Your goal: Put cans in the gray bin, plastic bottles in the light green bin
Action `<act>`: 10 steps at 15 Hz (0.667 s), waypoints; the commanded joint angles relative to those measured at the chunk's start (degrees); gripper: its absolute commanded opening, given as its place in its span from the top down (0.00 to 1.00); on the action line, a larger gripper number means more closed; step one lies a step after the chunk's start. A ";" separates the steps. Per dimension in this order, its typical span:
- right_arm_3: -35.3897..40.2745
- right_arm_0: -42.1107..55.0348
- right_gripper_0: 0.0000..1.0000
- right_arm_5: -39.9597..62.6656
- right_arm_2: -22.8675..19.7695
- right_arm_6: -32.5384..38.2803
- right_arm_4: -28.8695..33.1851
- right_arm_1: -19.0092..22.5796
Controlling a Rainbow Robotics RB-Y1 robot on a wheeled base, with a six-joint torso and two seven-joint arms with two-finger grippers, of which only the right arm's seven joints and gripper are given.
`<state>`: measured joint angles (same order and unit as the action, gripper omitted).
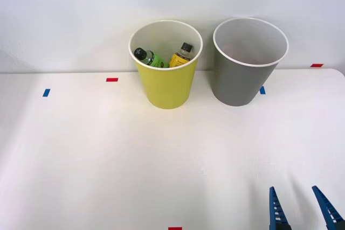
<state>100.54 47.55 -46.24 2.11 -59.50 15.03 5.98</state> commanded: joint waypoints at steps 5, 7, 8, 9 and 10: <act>0.00 0.00 0.00 0.01 0.00 0.00 0.00 0.00; 0.00 0.00 0.00 0.01 0.00 0.00 0.00 0.00; 0.00 0.00 0.00 0.01 0.00 0.00 0.00 0.00; 0.00 0.00 0.00 0.01 0.00 0.00 0.00 0.00; 0.00 0.00 0.00 0.01 0.00 0.00 0.00 0.00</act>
<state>100.54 47.55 -46.23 2.11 -59.50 15.03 5.98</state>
